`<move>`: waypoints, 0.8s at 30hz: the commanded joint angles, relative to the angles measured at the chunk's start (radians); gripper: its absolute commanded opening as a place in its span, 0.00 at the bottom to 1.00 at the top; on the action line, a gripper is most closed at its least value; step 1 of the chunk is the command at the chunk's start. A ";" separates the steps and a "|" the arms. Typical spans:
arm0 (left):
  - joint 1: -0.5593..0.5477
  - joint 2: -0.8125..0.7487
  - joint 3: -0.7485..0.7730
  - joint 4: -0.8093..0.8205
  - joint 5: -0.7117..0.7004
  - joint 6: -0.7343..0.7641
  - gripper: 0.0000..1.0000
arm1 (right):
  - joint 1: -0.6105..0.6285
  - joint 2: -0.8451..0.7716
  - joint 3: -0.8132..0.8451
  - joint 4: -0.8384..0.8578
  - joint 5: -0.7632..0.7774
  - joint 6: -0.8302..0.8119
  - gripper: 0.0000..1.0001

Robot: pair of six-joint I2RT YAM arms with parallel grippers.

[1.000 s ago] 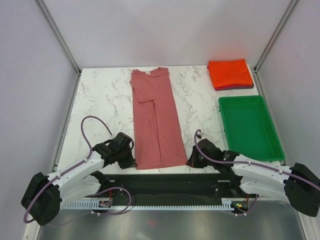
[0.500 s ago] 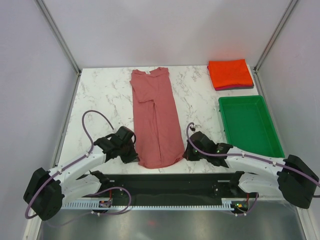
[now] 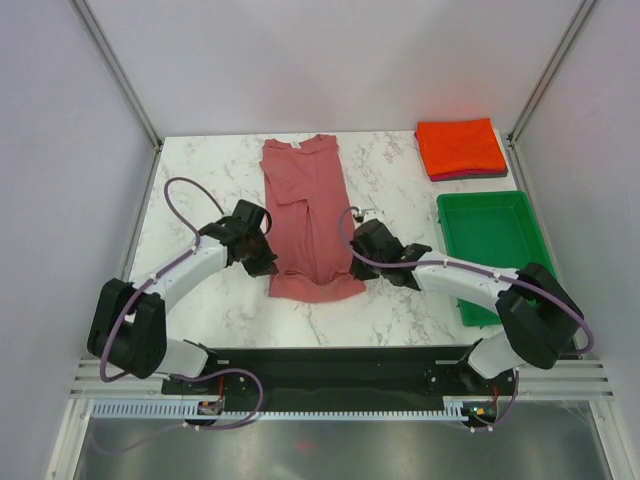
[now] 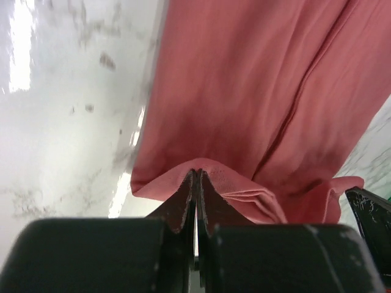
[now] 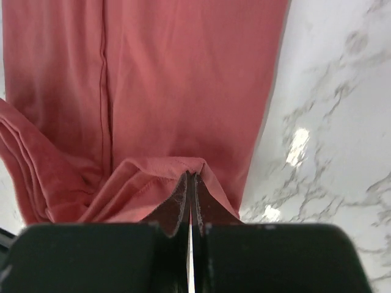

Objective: Fold and stack the t-shirts
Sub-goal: Fold the tshirt

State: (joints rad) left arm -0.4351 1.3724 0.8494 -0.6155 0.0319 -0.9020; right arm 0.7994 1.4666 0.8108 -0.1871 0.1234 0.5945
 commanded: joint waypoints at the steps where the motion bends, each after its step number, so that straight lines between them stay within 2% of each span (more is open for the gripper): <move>1: 0.061 0.056 0.109 0.049 0.008 0.118 0.02 | -0.064 0.050 0.137 0.040 -0.034 -0.119 0.00; 10: 0.163 0.370 0.390 0.092 0.051 0.239 0.02 | -0.204 0.291 0.430 0.028 -0.116 -0.266 0.00; 15: 0.216 0.534 0.531 0.094 0.117 0.236 0.02 | -0.269 0.438 0.576 0.011 -0.191 -0.294 0.00; 19: 0.242 0.550 0.586 0.095 0.140 0.232 0.02 | -0.319 0.515 0.677 -0.015 -0.211 -0.308 0.00; 24: 0.262 0.574 0.648 0.095 0.178 0.224 0.02 | -0.348 0.541 0.719 -0.025 -0.235 -0.321 0.00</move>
State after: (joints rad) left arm -0.1833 1.9377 1.4315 -0.5442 0.1585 -0.7078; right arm 0.4622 2.0026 1.4696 -0.2115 -0.0772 0.3042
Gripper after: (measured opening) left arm 0.027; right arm 0.007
